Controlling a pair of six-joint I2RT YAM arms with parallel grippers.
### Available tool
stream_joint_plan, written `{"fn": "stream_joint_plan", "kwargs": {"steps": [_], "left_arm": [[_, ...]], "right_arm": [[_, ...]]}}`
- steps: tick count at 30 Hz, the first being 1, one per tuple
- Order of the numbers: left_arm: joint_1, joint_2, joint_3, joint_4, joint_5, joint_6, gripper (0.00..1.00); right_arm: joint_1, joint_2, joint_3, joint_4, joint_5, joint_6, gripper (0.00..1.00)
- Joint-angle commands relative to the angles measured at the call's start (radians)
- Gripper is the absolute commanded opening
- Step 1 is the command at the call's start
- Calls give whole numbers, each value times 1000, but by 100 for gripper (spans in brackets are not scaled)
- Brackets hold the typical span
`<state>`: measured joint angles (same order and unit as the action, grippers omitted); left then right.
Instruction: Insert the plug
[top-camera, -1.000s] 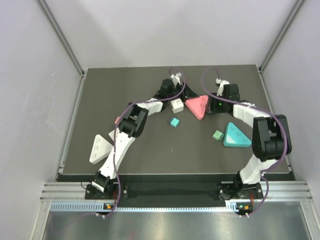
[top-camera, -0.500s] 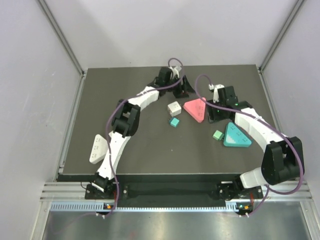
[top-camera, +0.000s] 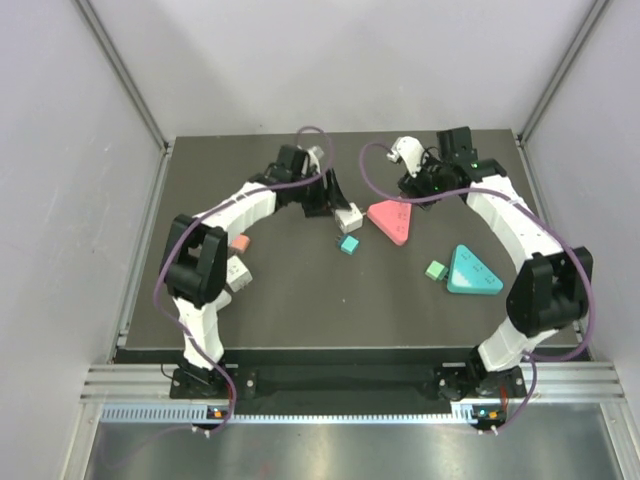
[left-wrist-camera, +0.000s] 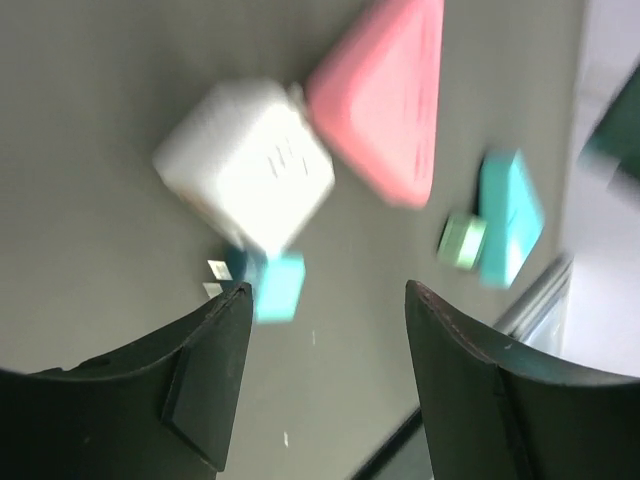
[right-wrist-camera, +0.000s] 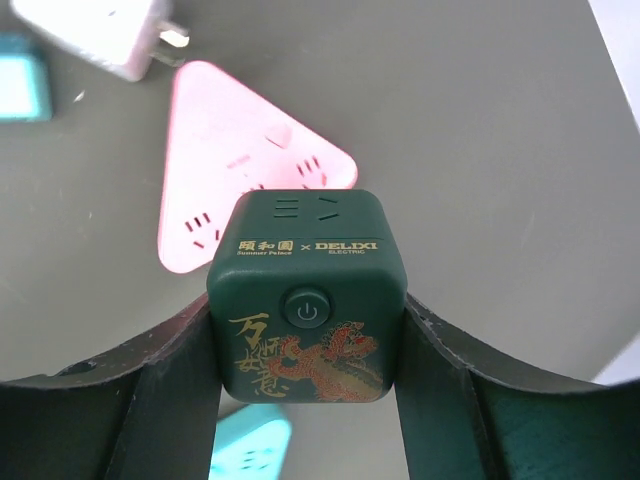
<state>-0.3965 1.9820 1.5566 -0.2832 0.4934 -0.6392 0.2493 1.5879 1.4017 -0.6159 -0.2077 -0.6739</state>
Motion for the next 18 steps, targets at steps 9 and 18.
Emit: {"fn": "stream_joint_plan", "kwargs": {"steps": [9, 18], "left_arm": [[-111, -261, -236, -169, -139, 216, 69], [-113, -416, -277, -261, -100, 268, 77]], "right_arm": [[-74, 245, 289, -295, -254, -548, 0], [-104, 354, 381, -404, -369, -728, 0]]}}
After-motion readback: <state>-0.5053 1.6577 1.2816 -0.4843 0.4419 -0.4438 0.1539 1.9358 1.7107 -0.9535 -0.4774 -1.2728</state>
